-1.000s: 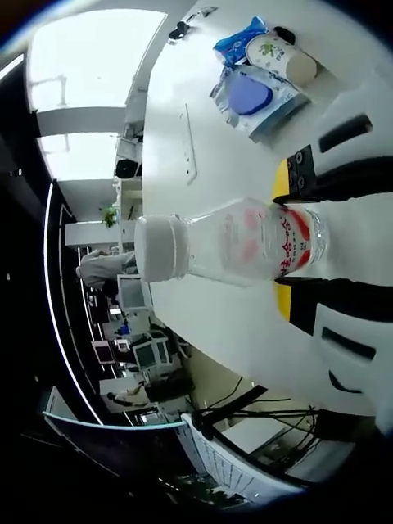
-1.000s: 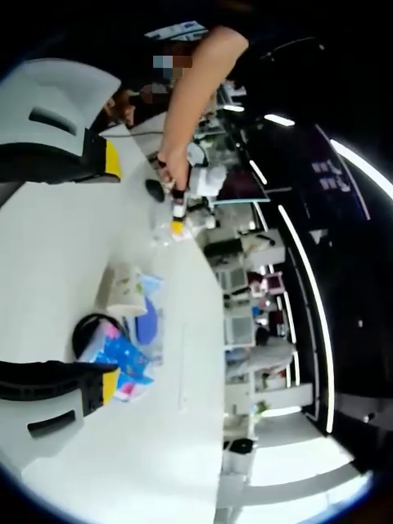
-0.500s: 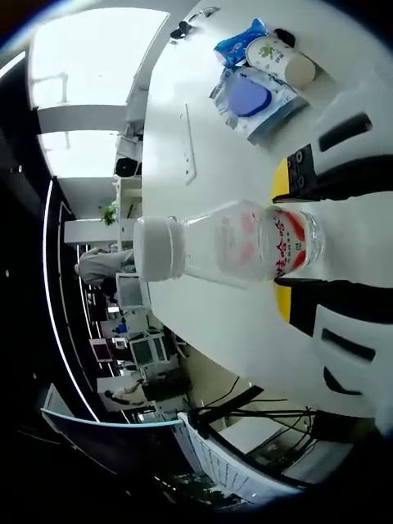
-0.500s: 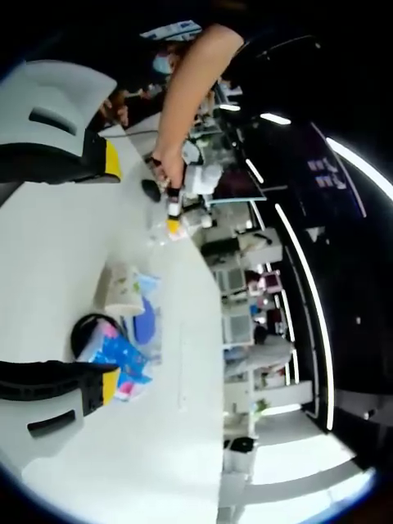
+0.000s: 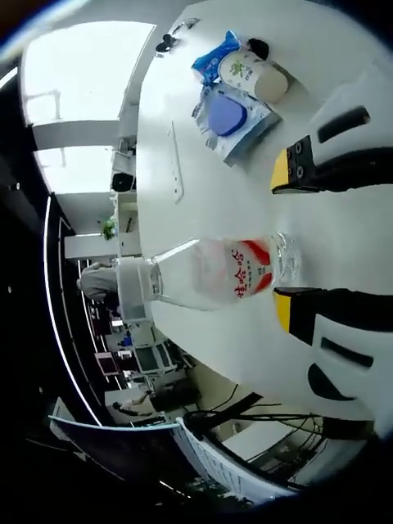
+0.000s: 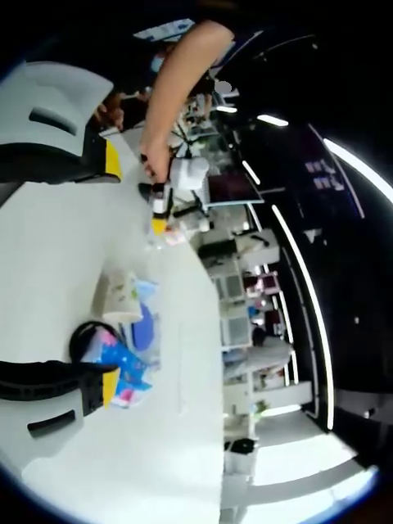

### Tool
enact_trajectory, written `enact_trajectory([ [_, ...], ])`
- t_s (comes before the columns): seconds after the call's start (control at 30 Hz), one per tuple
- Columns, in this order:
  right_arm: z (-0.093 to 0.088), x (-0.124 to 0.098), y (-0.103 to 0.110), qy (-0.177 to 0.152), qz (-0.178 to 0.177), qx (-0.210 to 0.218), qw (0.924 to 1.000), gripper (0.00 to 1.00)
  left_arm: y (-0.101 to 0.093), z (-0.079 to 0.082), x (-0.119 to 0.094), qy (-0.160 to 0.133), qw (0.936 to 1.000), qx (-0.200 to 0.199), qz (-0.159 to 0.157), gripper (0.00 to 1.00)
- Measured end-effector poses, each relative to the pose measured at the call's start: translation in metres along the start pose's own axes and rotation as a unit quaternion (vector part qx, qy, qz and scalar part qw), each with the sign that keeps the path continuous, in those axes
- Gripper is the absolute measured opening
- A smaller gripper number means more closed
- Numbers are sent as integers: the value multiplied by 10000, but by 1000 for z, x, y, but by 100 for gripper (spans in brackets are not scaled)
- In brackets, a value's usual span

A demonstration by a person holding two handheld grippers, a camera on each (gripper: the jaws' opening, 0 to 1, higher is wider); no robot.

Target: Arrange the tabletop items into an orderly group along one side of the table until the central work area is clear of visible clutter.

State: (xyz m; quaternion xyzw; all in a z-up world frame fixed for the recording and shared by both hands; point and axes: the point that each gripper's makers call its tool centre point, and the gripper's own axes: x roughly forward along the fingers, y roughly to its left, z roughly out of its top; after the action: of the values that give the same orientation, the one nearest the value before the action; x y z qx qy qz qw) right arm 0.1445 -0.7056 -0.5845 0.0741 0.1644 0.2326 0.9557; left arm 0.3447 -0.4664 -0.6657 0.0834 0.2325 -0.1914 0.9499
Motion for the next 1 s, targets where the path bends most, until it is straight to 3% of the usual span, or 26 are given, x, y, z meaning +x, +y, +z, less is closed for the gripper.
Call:
enact_trajectory([
  [0.5,-9,-1,0,64,-18,-71,10000,84,-35,11,6,-122,9971,477,-586,44],
  [0.67,-8,-1,-4,47,-5,-111,9999,80,-52,14,6,-150,9933,674,-924,46],
  [0.9,-7,-1,-7,65,29,-223,9997,74,-68,14,8,-112,9898,852,-1133,46],
  [1.0,-6,-1,-8,64,37,-232,9997,73,-80,16,7,-128,9856,1050,-1323,46],
])
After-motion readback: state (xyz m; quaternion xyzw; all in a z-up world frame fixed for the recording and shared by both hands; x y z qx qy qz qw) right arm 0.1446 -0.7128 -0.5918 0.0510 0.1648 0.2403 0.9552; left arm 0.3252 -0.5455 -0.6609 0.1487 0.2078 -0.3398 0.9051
